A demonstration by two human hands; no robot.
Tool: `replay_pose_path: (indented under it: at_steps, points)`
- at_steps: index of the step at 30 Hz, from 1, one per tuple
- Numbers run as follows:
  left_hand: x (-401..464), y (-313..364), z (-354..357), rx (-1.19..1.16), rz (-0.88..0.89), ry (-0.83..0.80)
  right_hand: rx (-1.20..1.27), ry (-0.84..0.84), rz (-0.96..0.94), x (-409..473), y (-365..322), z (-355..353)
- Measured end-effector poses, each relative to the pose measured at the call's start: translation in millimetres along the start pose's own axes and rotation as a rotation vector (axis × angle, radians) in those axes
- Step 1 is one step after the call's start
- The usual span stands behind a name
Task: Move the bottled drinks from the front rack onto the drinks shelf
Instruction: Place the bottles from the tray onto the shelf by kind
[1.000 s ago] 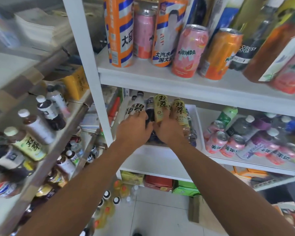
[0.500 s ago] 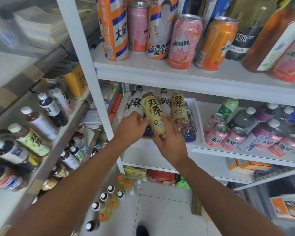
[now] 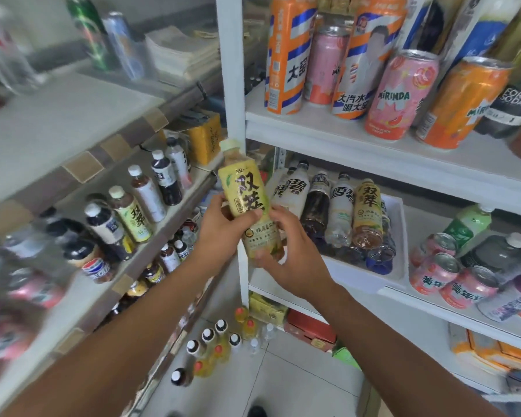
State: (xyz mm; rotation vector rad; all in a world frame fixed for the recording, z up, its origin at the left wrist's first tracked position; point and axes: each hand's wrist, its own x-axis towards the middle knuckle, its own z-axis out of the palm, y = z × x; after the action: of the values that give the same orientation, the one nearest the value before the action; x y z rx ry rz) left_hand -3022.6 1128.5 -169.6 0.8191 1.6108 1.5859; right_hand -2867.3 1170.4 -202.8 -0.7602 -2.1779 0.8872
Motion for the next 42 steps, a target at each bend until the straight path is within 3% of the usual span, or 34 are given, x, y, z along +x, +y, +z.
replay_pose_path:
  at_steps: [10, 20, 33, 42]
  points:
    - [-46.3, 58.0, -134.6, 0.06, 0.205, 0.245, 0.358, -0.327, -0.029, 69.9, -110.8, 79.8]
    - [-108.1, 106.3, -264.8, 0.169, 0.262, 0.541, 0.383, -0.517, -0.196, 95.7, -234.8, 175.4]
    - [-138.2, 113.7, -379.0, 0.303, 0.301, 0.829, 0.329, -0.499, -0.342, 106.1, -333.9, 286.9]
    - [-133.3, 116.2, -422.0, 0.374, 0.373, 0.866, 0.312, -0.446, -0.39, 124.6, -364.5, 324.4]
